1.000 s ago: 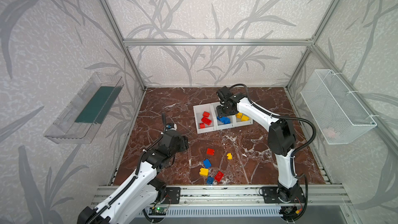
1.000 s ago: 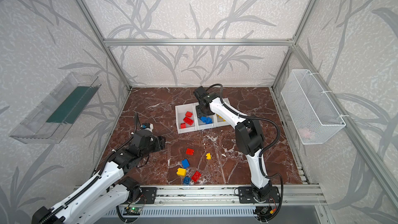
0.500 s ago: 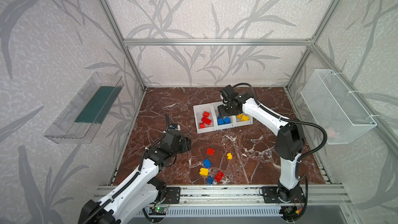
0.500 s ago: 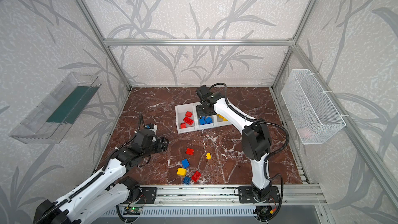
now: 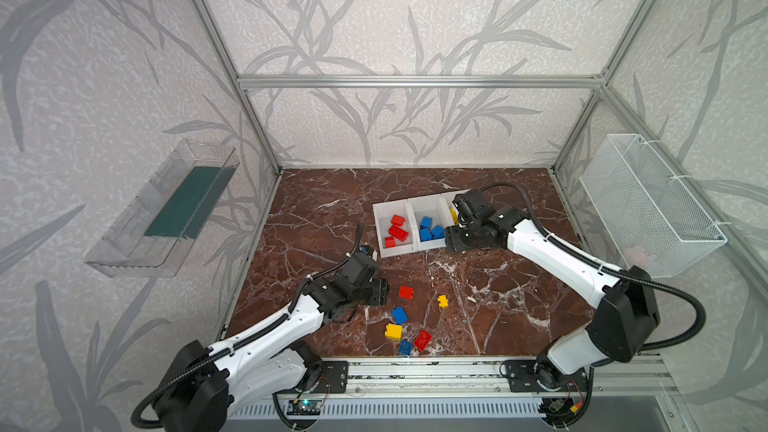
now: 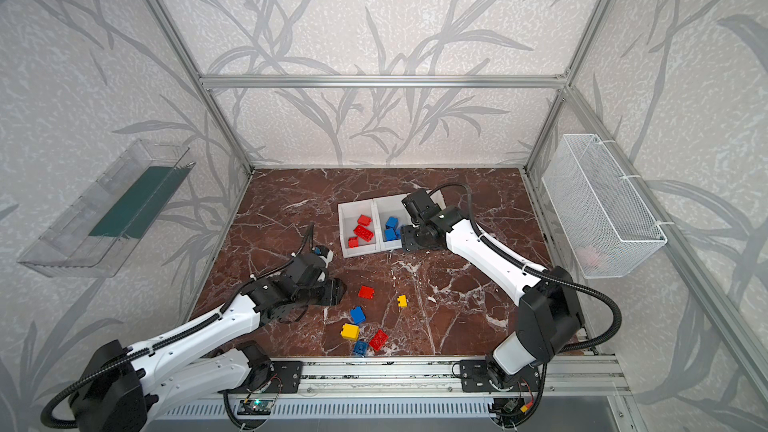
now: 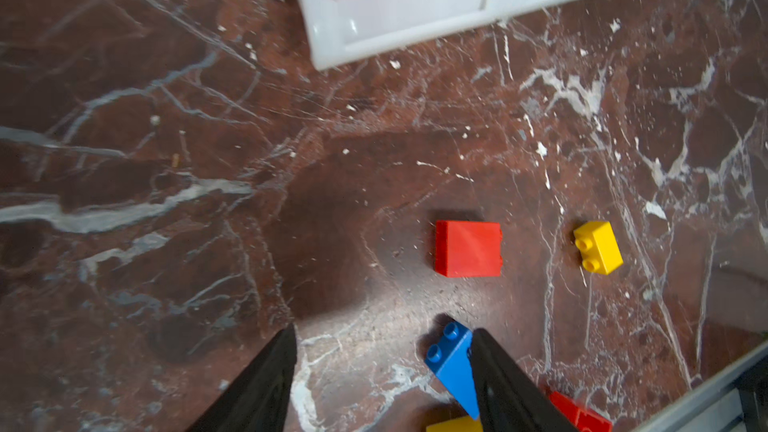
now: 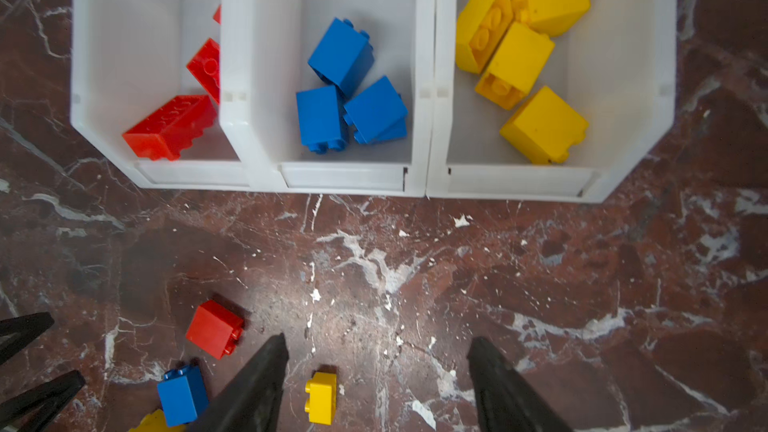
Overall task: Sort the legos into containers by color
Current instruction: 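Lift the right gripper out of the bin while the left gripper reaches toward the pile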
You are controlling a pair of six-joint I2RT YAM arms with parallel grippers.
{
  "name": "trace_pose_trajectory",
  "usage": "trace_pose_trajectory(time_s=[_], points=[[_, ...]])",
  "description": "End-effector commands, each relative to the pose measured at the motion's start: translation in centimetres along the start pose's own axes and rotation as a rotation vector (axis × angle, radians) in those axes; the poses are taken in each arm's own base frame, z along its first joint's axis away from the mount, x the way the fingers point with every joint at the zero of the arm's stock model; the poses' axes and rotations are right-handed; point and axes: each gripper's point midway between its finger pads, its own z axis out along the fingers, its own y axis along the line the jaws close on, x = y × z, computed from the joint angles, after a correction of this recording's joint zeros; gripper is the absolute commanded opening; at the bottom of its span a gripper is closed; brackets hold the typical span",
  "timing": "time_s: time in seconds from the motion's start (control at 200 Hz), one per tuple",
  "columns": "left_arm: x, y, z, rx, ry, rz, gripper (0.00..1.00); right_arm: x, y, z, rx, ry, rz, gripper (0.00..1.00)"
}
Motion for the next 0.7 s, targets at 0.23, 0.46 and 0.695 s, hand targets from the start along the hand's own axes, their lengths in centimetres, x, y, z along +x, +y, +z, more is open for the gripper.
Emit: trace_pose_trajectory(time_s=[0.23, 0.46, 0.695], points=[[3.2, -3.6, 1.1, 0.116, 0.162, -0.054, 0.69, 4.0, -3.3, -0.8, 0.037, -0.054, 0.126, 0.71], [5.2, -4.5, 1.8, 0.126, 0.246, -0.074, 0.69, 5.5, -4.0, -0.6, 0.043, -0.055, 0.143, 0.72], [5.6, -5.5, 2.8, 0.133, 0.287, -0.060, 0.69, 6.0, -4.4, -0.4, 0.045, -0.063, 0.151, 0.72]])
